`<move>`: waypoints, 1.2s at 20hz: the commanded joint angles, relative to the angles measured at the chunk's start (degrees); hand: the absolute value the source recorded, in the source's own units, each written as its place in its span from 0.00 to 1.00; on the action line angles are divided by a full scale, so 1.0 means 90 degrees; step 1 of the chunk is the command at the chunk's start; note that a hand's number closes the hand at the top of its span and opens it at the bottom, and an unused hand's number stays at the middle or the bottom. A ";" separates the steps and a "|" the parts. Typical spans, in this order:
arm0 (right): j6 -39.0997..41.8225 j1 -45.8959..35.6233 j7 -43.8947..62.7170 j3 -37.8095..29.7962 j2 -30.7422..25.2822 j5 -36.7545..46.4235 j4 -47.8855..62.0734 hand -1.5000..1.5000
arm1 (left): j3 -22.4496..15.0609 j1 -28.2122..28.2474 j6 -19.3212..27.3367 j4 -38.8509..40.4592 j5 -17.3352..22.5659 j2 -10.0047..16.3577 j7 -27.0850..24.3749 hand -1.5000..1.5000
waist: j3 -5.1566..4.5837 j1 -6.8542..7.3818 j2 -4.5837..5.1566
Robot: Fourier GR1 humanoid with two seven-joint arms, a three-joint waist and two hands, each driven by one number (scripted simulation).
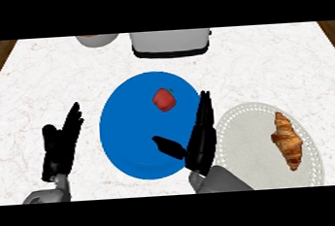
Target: Pick the bell pepper from the placemat and place it in the plate
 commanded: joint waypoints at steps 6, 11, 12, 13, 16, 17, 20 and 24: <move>0.0299 0.1338 -0.0566 -0.0531 -0.0124 0.0405 -0.0698 0.00 | 0.0123 0.0019 -0.0090 -0.0284 0.0065 0.0021 0.0179 0.50 | 0.0002 -0.0008 0.0002; 0.0595 0.1830 -0.0699 -0.0938 -0.0037 0.0910 -0.1479 0.00 | 0.0080 -0.0292 0.0125 0.0545 -0.0166 -0.0227 -0.0242 0.50 | 0.0000 -0.0035 0.0003; 0.0116 0.2170 -0.0702 -0.0599 0.0007 0.0982 -0.1353 0.00 | 0.0060 -0.0219 0.0114 0.0185 -0.0189 -0.0152 -0.0004 0.50 | 0.0001 -0.0027 0.0001; 0.0134 0.1805 -0.1302 -0.0847 -0.0033 0.0271 -0.1002 0.00 | 0.0213 -0.0297 -0.0134 0.0371 0.0007 -0.0038 -0.0166 0.50 | 0.0002 -0.0010 0.0007; -0.0157 0.2505 -0.1305 -0.0813 -0.0319 0.0520 -0.1474 0.00 | -0.0007 0.0179 -0.0132 -0.0360 -0.0037 -0.0087 0.0306 0.50 | 0.0003 -0.0008 0.0000; 0.0302 0.2533 -0.1086 -0.1114 -0.0400 0.0755 -0.1895 0.00 | 0.0239 -0.0060 -0.0149 -0.0271 0.0018 0.0104 0.0378 0.50 | 0.0001 -0.0026 -0.0002; -0.0079 0.2910 -0.1457 -0.1110 -0.0457 0.0537 -0.1802 0.00 | -0.0094 0.0030 0.0114 -0.0094 -0.0284 -0.0260 0.0108 0.50 | 0.0002 -0.0026 0.0001; 0.0418 0.2675 -0.1484 -0.1536 -0.0333 0.0519 -0.1701 0.00 | 0.0095 -0.0141 -0.0044 0.0060 -0.0218 -0.0099 0.0052 0.50 | 0.0001 -0.0015 0.0004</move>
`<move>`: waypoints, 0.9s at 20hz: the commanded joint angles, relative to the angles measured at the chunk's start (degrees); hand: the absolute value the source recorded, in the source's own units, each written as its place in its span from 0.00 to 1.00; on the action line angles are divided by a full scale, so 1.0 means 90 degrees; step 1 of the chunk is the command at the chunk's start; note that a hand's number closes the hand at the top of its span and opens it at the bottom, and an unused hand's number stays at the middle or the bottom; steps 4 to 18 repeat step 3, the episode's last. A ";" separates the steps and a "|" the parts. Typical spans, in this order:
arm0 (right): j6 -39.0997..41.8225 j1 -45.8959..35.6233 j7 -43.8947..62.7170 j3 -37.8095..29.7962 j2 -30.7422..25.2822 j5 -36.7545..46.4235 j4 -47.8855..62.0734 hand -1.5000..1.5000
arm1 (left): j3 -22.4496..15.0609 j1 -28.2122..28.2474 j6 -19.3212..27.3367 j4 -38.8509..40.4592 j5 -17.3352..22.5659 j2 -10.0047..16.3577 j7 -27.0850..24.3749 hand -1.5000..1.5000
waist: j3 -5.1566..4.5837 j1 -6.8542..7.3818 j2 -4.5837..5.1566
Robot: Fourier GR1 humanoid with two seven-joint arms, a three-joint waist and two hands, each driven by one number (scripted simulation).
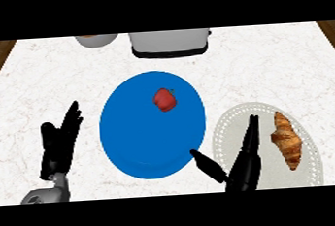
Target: Pick the bell pepper from the placemat and place it in the plate
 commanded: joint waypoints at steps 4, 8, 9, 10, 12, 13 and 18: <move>-0.0031 0.0396 -0.0446 -0.0216 0.0121 -0.0085 0.0119 0.00 | -0.0035 0.0412 -0.0078 -0.0228 0.0018 -0.0076 -0.0255 0.50 | 0.0001 0.0015 0.0001; -0.0031 0.0396 -0.0446 -0.0216 0.0121 -0.0085 0.0119 0.00 | -0.0035 0.0412 -0.0078 -0.0228 0.0018 -0.0076 -0.0255 0.50 | 0.0001 0.0015 0.0001; -0.0031 0.0396 -0.0446 -0.0216 0.0121 -0.0085 0.0119 0.00 | -0.0035 0.0412 -0.0078 -0.0228 0.0018 -0.0076 -0.0255 0.50 | 0.0001 0.0015 0.0001; -0.0031 0.0396 -0.0446 -0.0216 0.0121 -0.0085 0.0119 0.00 | -0.0035 0.0412 -0.0078 -0.0228 0.0018 -0.0076 -0.0255 0.50 | 0.0001 0.0015 0.0001; -0.0031 0.0396 -0.0446 -0.0216 0.0121 -0.0085 0.0119 0.00 | -0.0035 0.0412 -0.0078 -0.0228 0.0018 -0.0076 -0.0255 0.50 | 0.0001 0.0015 0.0001; -0.0031 0.0396 -0.0446 -0.0216 0.0121 -0.0085 0.0119 0.00 | -0.0035 0.0412 -0.0078 -0.0228 0.0018 -0.0076 -0.0255 0.50 | 0.0001 0.0015 0.0001; -0.0031 0.0396 -0.0446 -0.0216 0.0121 -0.0085 0.0119 0.00 | -0.0035 0.0412 -0.0078 -0.0228 0.0018 -0.0076 -0.0255 0.50 | 0.0001 0.0015 0.0001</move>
